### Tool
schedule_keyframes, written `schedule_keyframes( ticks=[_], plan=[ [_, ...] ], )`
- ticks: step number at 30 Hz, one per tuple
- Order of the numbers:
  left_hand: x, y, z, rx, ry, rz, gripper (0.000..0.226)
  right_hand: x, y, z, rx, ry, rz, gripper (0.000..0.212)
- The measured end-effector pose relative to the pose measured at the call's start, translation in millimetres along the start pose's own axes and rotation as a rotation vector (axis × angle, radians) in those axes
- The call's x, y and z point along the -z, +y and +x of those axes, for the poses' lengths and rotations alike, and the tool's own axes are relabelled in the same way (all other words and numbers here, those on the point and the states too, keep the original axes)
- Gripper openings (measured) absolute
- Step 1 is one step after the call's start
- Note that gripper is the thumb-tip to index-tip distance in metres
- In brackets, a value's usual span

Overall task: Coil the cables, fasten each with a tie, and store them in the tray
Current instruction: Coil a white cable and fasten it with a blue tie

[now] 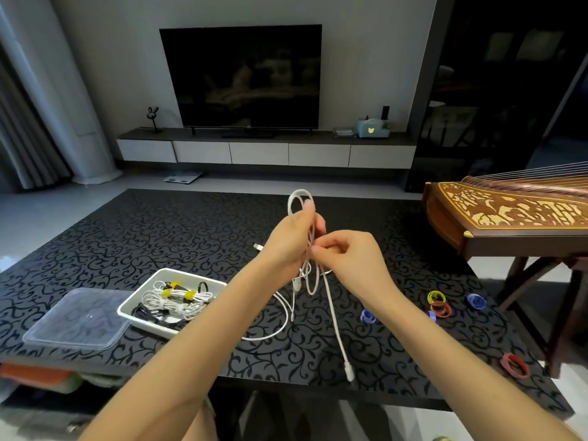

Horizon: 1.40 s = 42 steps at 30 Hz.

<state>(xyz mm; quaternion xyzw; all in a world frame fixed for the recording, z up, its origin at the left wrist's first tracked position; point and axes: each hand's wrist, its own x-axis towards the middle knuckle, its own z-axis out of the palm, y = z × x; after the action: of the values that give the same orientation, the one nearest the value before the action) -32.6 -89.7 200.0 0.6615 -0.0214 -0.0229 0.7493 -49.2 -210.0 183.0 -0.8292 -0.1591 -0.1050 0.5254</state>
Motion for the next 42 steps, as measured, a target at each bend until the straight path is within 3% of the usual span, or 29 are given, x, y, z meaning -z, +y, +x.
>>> schedule_keyframes(
  ticks=[1,4,8,12,14,17,21,25,27,30,34,37,40,42],
  plan=[
    [3,2,2,-0.012,0.024,-0.050,0.051,2,5,-3,-0.010,0.014,-0.016,0.003],
    [12,8,4,-0.046,0.017,-0.215,0.050,8,25,-12,-0.038,0.062,-0.029,0.020],
    [13,14,7,-0.019,0.049,-0.330,0.048,4,40,-25,-0.062,-0.167,0.212,0.040],
    [15,21,13,0.035,0.071,-0.495,0.045,7,44,-40,0.334,-0.304,0.026,0.067],
    [17,24,17,0.066,0.086,-0.540,0.044,7,46,-37,0.585,-0.268,-0.219,0.056],
    [18,27,21,0.102,0.100,-0.538,0.043,7,38,-29,0.863,-0.151,-0.504,0.023],
    [17,30,21,0.188,0.090,-0.589,0.044,11,30,-18,1.077,-0.065,-0.770,0.033],
    [18,30,22,0.256,0.074,-0.609,0.043,12,24,-10,1.166,-0.064,-0.794,0.029],
    [20,29,23,0.224,0.070,-0.538,0.042,12,22,-6,1.146,-0.050,-0.716,0.022],
    [22,24,24,0.102,0.029,-0.363,0.041,15,18,-3,0.955,-0.014,-0.484,0.019],
    [19,20,22,0.013,-0.096,-0.353,0.047,11,10,-6,0.480,-0.092,0.016,0.012],
    [13,15,20,-0.009,-0.164,-0.374,0.064,4,4,-7,0.134,-0.095,0.342,0.015],
    [11,10,18,-0.031,-0.241,-0.369,0.067,0,1,-5,0.097,-0.034,0.368,0.026],
    [12,8,16,-0.055,-0.279,-0.293,0.053,-3,1,-6,0.102,-0.020,0.349,0.031]
  ],
)
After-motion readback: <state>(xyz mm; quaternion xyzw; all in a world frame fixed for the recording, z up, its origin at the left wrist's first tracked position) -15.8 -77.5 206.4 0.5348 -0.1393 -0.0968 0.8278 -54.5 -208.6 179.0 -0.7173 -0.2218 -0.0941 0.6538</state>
